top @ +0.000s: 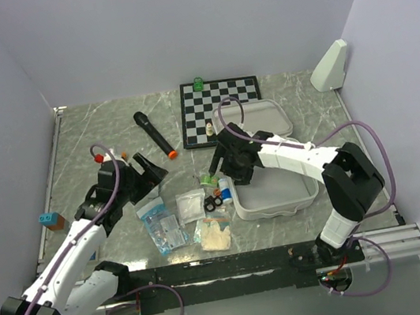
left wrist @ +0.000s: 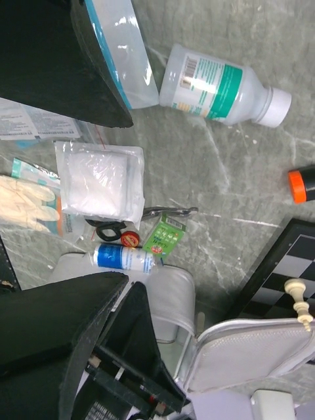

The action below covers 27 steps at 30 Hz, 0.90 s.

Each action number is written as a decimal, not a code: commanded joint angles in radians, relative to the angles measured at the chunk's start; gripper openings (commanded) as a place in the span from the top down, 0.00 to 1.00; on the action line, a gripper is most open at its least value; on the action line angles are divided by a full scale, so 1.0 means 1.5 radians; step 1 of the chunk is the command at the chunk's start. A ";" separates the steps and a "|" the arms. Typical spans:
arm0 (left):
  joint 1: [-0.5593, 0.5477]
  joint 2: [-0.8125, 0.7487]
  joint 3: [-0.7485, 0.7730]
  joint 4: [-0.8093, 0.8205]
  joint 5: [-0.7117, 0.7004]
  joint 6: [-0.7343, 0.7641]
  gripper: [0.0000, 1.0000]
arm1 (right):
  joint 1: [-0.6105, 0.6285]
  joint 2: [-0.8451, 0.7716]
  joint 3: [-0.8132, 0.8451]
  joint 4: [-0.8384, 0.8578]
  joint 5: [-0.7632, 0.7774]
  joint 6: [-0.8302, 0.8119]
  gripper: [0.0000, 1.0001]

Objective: Organize the medicine kit
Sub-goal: Move the medicine box to the center of the board.

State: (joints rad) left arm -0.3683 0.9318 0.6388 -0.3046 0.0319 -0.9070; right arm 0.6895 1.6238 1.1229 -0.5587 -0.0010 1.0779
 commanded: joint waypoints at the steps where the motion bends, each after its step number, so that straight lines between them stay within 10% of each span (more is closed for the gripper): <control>1: -0.002 -0.007 0.030 -0.033 -0.045 0.004 0.04 | 0.008 -0.041 0.033 -0.030 0.023 -0.028 0.06; 27: 0.027 0.312 0.234 -0.126 -0.172 0.236 0.11 | 0.012 -0.428 -0.141 -0.067 0.116 -0.339 0.01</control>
State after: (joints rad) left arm -0.3466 1.3487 0.8886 -0.4919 -0.2249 -0.6617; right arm 0.6991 1.0439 0.9325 -0.6518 0.1333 0.6136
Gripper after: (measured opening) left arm 0.906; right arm 0.990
